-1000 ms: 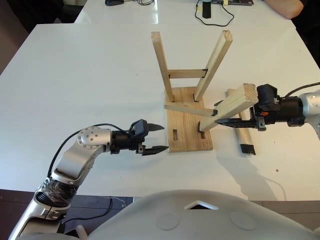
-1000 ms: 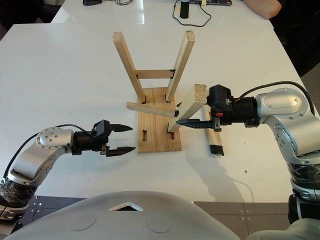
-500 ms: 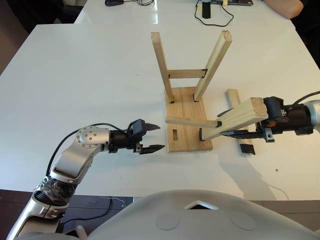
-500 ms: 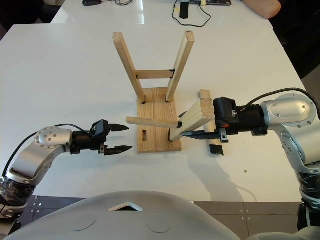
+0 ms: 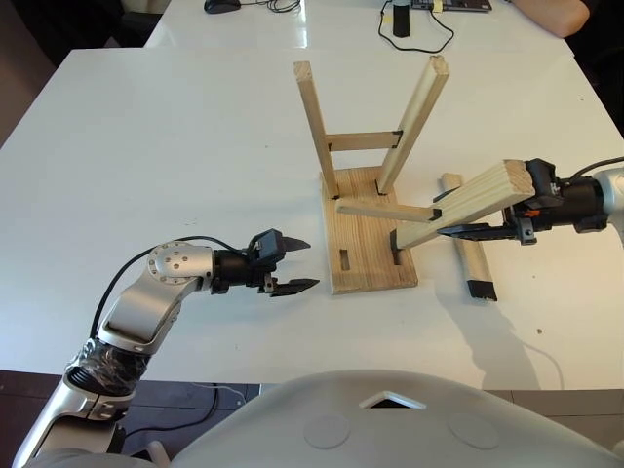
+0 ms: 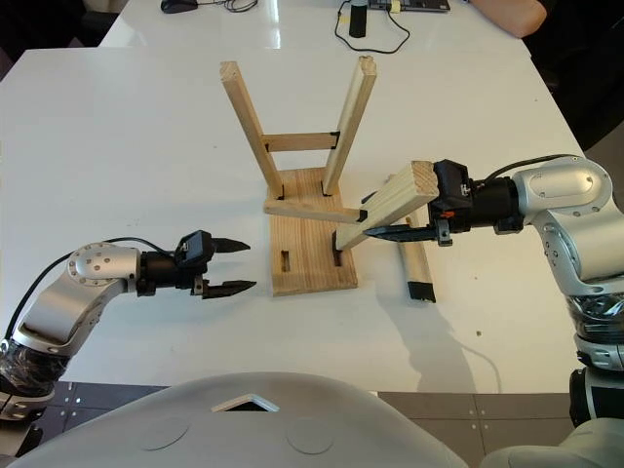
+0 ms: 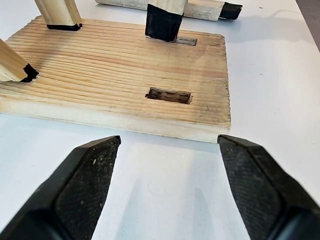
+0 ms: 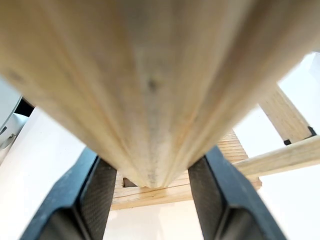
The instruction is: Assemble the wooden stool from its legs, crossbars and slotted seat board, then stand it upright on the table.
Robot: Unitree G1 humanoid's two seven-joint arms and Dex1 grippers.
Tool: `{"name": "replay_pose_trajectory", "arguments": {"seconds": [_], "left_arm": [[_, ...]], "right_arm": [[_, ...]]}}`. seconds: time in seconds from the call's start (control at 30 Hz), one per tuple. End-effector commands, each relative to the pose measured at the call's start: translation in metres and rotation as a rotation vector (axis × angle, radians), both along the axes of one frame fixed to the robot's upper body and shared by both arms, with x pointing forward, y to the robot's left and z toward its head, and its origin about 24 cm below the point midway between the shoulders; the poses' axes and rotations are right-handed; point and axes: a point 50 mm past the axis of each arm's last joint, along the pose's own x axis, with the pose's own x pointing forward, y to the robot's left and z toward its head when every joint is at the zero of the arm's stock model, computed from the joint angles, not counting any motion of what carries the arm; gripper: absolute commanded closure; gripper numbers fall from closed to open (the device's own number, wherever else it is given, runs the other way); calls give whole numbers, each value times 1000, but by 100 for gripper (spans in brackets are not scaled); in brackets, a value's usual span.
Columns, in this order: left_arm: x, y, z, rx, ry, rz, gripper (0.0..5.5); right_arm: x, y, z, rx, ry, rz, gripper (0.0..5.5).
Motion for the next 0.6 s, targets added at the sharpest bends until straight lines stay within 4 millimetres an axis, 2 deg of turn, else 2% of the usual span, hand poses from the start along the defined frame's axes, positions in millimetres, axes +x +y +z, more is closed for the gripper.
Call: {"name": "replay_pose_trajectory", "arguments": {"seconds": [0.03, 0.3, 0.6], "left_arm": [[2, 2, -1, 20, -1, 5, 189], [4, 3, 0, 15, -7, 22, 189], [4, 4, 0, 22, -5, 21, 189]], "right_arm": [[-18, -8, -16, -110, 108, -33, 347], [-31, -13, -21, -159, 155, -2, 347], [-47, 4, -30, -111, 223, 64, 347]]}}
